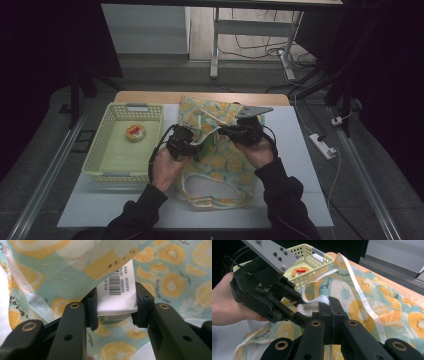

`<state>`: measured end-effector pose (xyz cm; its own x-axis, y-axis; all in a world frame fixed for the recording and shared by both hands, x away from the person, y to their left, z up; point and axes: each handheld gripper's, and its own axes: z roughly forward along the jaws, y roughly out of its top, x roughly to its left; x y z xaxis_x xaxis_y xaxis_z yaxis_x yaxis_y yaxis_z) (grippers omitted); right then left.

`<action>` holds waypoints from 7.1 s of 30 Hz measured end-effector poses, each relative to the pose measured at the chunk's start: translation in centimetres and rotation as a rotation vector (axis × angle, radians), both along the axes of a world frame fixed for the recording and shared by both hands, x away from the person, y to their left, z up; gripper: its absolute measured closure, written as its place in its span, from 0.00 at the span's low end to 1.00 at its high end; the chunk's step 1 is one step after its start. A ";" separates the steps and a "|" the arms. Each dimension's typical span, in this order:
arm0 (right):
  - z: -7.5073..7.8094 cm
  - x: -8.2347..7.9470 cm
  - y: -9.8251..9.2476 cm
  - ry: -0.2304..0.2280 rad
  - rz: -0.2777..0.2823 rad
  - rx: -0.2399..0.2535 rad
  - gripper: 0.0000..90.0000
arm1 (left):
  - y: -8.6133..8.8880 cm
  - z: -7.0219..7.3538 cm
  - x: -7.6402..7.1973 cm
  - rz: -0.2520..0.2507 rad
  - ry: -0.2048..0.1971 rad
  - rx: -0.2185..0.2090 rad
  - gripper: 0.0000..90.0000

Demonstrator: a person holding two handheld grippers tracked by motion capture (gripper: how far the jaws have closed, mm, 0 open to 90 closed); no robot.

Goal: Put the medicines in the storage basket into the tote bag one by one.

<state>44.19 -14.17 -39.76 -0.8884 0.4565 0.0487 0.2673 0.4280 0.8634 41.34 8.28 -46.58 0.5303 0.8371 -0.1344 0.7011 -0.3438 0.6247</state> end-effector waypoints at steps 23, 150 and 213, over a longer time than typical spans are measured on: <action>-0.3 0.4 -0.3 0.004 -0.019 -0.005 1.00 | 1.1 0.9 -2.1 -0.165 -0.054 -0.101 0.42; 0.1 0.2 -0.5 -0.004 -0.010 0.007 1.00 | 20.5 -4.8 7.8 0.244 0.235 0.188 0.23; 0.1 0.0 -0.2 -0.006 0.003 0.015 1.00 | 16.4 2.4 -3.2 0.042 -0.072 -0.024 0.23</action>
<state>44.17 -14.37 -39.65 -0.8900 0.4531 0.0502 0.2608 0.4157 0.8713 38.09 24.71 -44.21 0.5034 0.8560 -0.1175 0.6676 -0.2990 0.6819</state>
